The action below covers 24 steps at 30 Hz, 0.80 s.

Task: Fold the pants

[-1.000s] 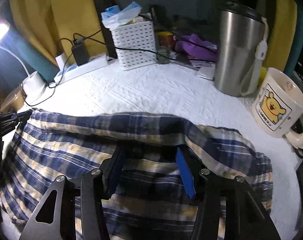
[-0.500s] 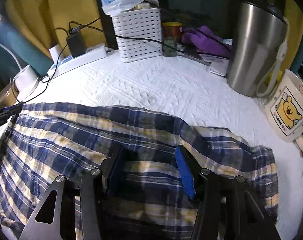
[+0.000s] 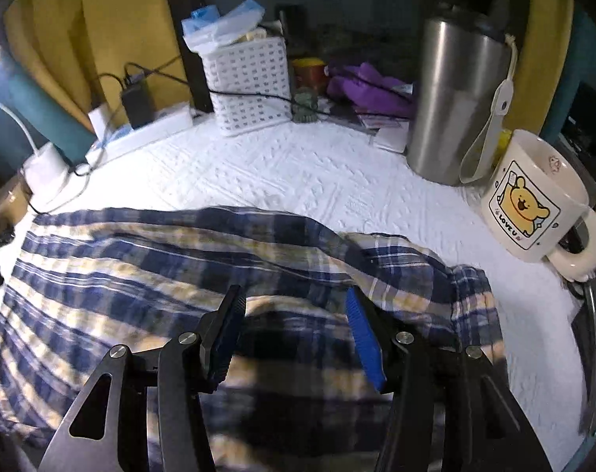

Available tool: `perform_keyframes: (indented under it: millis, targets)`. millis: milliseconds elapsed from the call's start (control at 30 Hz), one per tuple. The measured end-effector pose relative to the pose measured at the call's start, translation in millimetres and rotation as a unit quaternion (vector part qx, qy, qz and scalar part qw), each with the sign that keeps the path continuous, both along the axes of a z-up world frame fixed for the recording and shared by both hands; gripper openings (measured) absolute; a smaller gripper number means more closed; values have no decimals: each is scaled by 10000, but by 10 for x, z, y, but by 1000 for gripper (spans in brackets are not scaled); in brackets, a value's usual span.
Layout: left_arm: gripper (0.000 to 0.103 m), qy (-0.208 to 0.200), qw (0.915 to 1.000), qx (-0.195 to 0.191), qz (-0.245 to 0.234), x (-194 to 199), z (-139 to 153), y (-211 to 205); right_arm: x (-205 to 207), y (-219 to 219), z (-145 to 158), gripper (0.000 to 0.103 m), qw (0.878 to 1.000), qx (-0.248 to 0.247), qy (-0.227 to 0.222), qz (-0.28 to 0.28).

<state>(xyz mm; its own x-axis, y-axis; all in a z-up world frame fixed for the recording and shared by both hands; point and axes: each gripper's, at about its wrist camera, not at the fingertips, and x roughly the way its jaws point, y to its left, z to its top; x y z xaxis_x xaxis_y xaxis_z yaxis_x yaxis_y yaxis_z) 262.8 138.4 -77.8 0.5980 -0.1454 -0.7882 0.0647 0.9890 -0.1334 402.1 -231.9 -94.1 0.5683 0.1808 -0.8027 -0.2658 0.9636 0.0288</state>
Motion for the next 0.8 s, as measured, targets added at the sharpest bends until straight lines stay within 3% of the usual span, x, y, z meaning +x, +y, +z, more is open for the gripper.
perform_keyframes:
  millis: [100,267,400,800]
  targets:
    - [50,-52,9997,-193,-139,-149,0,-160,-157,245,26,55,9990,74,-77,423]
    - [50,116,9993,-132,-345,-309,-107,-392,-317,516,-126,55,9971,-241,12,721]
    - [50,229,9989,-51,-401,-457,-237,-474,-431,433,-264,55,9973,-303,119,664]
    - [50,135,9987,353,-331,-716,-229,-491,-855,224,-288,55,9984,-307,-16,483]
